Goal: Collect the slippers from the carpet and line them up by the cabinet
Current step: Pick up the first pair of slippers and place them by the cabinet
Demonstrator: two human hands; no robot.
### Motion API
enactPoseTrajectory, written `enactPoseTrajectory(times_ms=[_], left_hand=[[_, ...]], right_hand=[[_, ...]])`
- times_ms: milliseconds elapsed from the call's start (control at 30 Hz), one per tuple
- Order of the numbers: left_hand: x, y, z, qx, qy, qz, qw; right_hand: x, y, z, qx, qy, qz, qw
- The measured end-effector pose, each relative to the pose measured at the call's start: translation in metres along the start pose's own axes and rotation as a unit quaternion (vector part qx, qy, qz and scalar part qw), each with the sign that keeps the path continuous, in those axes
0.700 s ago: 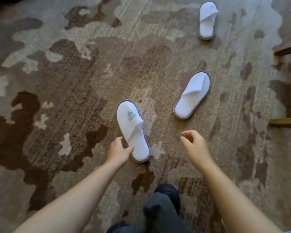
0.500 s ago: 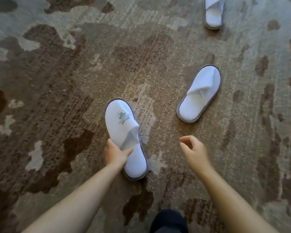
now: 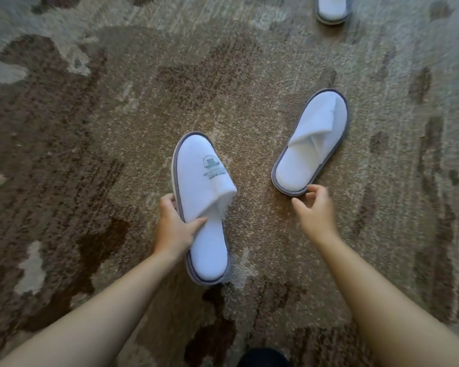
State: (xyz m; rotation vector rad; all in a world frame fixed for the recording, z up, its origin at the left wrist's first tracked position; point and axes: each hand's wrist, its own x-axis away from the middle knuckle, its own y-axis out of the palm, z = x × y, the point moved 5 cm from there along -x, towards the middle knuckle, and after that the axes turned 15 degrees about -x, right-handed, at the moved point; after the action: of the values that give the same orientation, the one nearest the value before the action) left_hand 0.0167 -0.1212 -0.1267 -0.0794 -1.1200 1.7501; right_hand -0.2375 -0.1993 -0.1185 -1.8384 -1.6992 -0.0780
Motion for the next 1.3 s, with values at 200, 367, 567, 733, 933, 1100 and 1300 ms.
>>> enactPoseTrajectory(times_ms=[200,367,567,733,933,1100,1300], left_hand=[[-0.015,-0.002,0.033,0.103,0.005,-0.027,0.994],[-0.014,0.009,0.034,0.119,-0.009,-0.056,0.991],[-0.012,0.004,0.033,0.137,-0.032,-0.042,0.989],[0.014,-0.039,0.075,0.157,-0.034,-0.027,0.987],[0.090,-0.145,0.196,0.160,-0.009,-0.042,0.986],[0.170,-0.247,0.343,0.105,0.077,-0.090,0.987],[0.252,-0.330,0.484,0.131,0.179,-0.139,0.965]], right_hand=[[-0.042,0.008,0.012,-0.056,0.094,0.098,0.989],[-0.056,0.014,0.018,-0.025,0.108,0.144,0.983],[-0.051,0.010,0.003,-0.092,0.058,0.125,0.986],[-0.006,-0.021,-0.040,-0.144,0.055,0.063,0.986],[0.096,-0.119,-0.173,-0.204,0.040,0.069,0.976],[0.187,-0.233,-0.311,-0.251,0.018,0.136,0.958],[0.283,-0.349,-0.412,-0.275,-0.016,0.223,0.935]])
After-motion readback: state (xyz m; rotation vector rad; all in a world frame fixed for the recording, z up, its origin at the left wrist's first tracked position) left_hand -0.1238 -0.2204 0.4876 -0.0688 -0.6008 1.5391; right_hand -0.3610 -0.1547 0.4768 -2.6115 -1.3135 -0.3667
